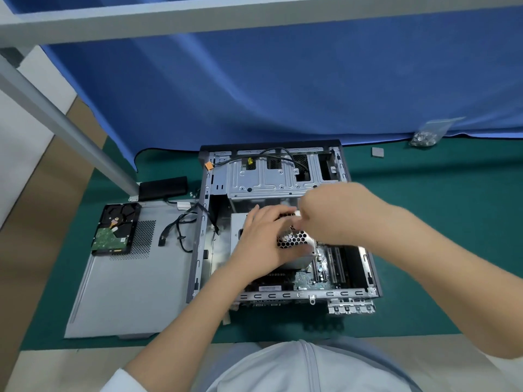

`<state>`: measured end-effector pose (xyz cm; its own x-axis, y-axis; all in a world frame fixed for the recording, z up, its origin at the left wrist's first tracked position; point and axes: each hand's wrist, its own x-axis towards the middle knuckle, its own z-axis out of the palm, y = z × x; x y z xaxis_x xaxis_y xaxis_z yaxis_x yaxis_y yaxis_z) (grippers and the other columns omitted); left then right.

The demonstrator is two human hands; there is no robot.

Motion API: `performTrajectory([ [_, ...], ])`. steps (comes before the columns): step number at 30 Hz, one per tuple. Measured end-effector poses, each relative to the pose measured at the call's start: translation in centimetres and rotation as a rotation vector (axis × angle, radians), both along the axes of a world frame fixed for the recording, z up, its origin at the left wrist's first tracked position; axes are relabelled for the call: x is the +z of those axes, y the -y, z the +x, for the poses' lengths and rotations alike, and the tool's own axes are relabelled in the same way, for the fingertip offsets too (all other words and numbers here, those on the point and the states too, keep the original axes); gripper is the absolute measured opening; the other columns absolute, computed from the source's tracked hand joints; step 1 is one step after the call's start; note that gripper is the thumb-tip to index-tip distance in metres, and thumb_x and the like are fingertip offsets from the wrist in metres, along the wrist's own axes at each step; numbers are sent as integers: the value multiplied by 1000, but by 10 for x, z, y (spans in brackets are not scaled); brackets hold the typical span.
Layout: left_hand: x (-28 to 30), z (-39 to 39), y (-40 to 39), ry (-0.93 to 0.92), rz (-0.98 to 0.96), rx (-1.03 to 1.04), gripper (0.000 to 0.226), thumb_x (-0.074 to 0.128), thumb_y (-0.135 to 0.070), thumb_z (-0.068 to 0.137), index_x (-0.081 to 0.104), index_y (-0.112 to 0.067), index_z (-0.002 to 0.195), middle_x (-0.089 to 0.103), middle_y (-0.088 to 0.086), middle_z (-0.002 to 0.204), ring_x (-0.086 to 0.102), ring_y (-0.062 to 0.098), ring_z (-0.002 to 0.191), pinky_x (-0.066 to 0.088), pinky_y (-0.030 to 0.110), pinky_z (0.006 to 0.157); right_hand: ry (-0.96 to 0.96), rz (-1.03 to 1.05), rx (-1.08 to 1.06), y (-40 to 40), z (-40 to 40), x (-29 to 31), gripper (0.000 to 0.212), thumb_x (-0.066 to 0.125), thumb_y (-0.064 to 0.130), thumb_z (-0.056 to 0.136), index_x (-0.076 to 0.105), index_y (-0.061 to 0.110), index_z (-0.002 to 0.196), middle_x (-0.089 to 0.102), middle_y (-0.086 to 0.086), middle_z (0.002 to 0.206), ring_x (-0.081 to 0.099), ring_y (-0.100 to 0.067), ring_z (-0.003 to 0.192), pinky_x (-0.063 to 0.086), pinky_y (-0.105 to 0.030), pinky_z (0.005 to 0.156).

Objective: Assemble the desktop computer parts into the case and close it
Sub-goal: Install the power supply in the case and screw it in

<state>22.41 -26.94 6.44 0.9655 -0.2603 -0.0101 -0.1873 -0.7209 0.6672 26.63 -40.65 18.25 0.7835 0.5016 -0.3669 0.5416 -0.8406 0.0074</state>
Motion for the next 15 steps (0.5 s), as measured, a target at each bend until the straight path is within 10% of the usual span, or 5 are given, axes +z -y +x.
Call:
performTrajectory([
  [3, 14, 1, -20, -122, -322, 138, 14, 61, -44, 86, 67, -49, 97, 65, -28, 98, 56, -1, 102, 47, 33, 91, -118, 305, -73, 1, 16, 8, 25, 54, 48, 90, 61, 27, 79, 62, 7, 65, 61, -14, 65, 40, -25, 52],
  [10, 25, 2, -76, -54, -368, 253, 45, 49, -13, 95, 62, -55, 88, 65, -31, 88, 58, -12, 83, 41, 5, 73, -556, 1018, -278, -40, 18, -24, 11, 69, 30, 85, 65, 21, 84, 72, 2, 66, 68, -15, 52, 38, -12, 44],
  [15, 16, 13, -104, -23, -297, 279, 34, 50, 3, 87, 70, -24, 83, 63, -18, 83, 55, -3, 83, 42, 16, 71, -760, 1080, -208, -80, 34, -53, 18, 61, 30, 93, 65, 13, 88, 68, 0, 64, 54, -14, 47, 43, -21, 49],
])
